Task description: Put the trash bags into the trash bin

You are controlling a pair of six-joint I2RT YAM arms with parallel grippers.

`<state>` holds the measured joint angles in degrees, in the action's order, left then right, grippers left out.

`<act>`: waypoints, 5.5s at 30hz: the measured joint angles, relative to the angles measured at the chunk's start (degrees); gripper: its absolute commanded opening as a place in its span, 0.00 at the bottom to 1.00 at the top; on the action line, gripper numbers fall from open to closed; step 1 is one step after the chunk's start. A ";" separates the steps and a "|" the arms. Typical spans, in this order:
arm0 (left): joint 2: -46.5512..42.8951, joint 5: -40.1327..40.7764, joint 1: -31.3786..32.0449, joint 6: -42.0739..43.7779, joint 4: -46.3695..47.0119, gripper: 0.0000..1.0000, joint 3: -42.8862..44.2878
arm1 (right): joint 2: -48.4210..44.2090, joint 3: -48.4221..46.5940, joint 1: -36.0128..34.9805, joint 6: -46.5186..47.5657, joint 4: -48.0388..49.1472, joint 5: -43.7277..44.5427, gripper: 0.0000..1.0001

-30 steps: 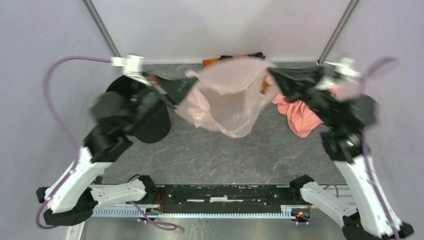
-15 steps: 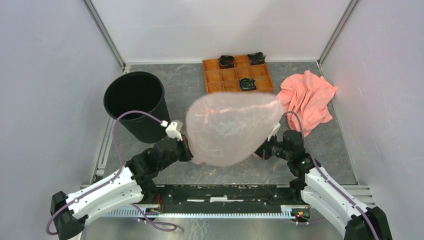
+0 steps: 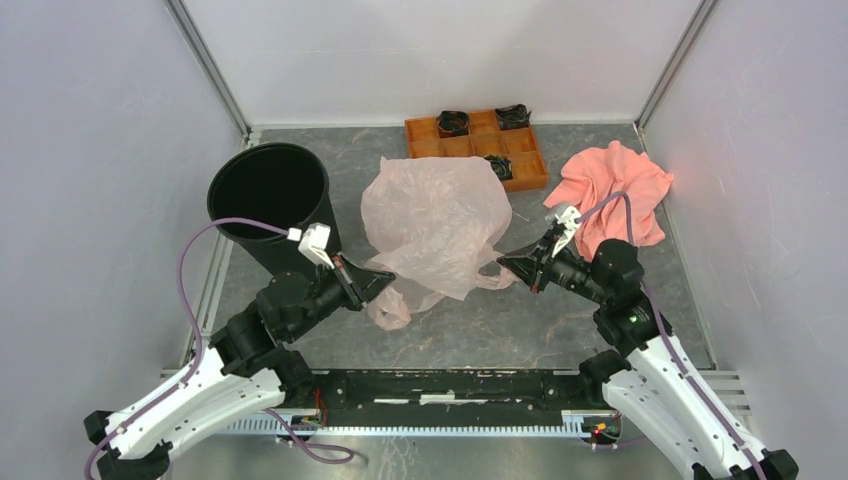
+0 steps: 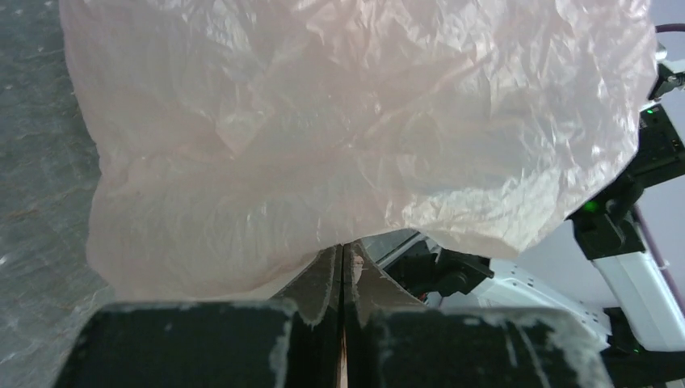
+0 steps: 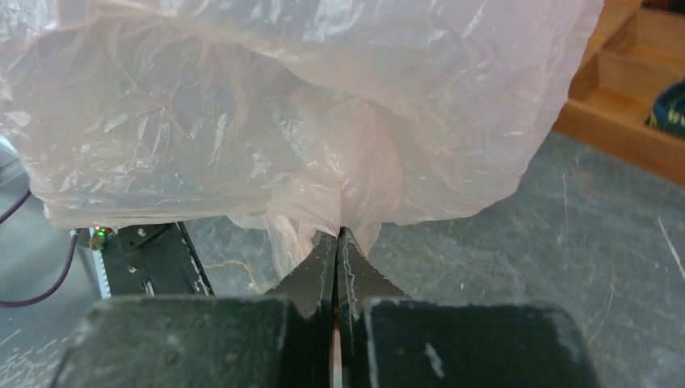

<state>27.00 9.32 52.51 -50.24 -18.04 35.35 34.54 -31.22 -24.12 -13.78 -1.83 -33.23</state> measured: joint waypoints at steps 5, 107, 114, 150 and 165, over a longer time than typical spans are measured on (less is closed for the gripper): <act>1.22 1.51 0.00 -1.92 -4.42 0.02 0.13 | 5.42 -0.83 0.00 0.24 -4.76 1.64 0.01; 47.95 44.41 -12.02 28.39 -35.82 0.86 44.83 | 4.90 3.28 -51.52 7.28 -13.68 88.80 0.01; 48.06 42.75 -14.25 31.04 -33.88 0.59 42.66 | 4.79 3.28 -51.52 6.78 -14.34 88.30 0.01; 58.77 10.56 12.72 29.03 -27.15 0.04 54.84 | -26.27 -20.46 -51.52 9.09 -31.04 92.39 0.01; 58.03 7.93 15.41 26.60 -24.63 0.52 54.38 | -27.34 -23.76 -51.52 9.31 -31.80 91.84 0.01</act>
<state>85.03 17.26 67.92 -23.64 -42.68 89.73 7.20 -54.98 -75.64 -4.47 -33.63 58.61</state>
